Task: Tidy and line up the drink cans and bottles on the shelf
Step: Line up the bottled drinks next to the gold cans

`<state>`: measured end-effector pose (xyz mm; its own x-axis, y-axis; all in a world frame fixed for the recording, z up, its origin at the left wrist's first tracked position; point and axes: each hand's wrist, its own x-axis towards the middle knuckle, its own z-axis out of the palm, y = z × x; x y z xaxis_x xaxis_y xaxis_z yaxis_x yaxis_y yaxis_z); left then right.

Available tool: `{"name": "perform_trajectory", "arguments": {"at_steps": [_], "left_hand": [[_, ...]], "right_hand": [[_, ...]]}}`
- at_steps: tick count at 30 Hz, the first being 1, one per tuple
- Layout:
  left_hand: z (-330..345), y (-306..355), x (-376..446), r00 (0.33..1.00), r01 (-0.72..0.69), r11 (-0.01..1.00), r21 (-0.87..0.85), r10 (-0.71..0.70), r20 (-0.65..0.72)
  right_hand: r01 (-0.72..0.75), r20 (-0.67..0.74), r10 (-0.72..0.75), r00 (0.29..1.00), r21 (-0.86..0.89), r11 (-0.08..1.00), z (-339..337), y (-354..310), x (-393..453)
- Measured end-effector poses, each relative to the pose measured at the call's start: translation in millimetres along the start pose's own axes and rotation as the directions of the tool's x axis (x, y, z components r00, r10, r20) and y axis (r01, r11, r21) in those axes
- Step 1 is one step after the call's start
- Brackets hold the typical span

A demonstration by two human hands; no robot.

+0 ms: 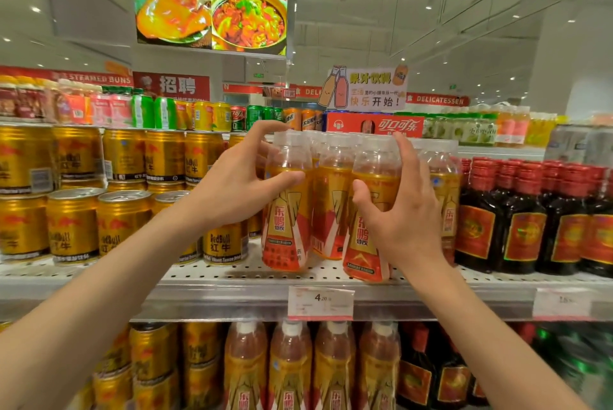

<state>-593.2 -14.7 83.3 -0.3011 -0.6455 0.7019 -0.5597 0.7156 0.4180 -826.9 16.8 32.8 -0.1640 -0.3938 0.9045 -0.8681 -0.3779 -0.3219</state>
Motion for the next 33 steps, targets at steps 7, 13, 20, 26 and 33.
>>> {"name": "perform_trajectory", "arguments": {"at_steps": [7,13,20,26,33], "left_hand": [[2,-3,0,0.999,-0.031,0.997,0.069,0.033,-0.033],[7,-4,-1,0.997,-0.053,0.993,0.102,0.059,-0.056],[-1,-2,9,0.986,-0.130,0.951,0.282,0.155,-0.067],[-6,31,48,0.973,-0.229,0.874,0.429,0.224,0.062],[15,56,93,0.951,-0.189,0.890,0.416,0.059,0.305]], "right_hand": [[0.001,-0.015,-0.001,1.000,0.005,1.000,4,1,-3],[0.006,0.020,-0.006,1.000,-0.004,1.000,3,5,-4],[0.001,0.100,-0.005,0.995,0.036,0.999,-12,6,0],[-0.018,0.146,0.013,0.989,0.030,0.999,-19,4,2],[-0.041,0.185,0.028,0.982,0.069,0.997,-23,8,2]]}}
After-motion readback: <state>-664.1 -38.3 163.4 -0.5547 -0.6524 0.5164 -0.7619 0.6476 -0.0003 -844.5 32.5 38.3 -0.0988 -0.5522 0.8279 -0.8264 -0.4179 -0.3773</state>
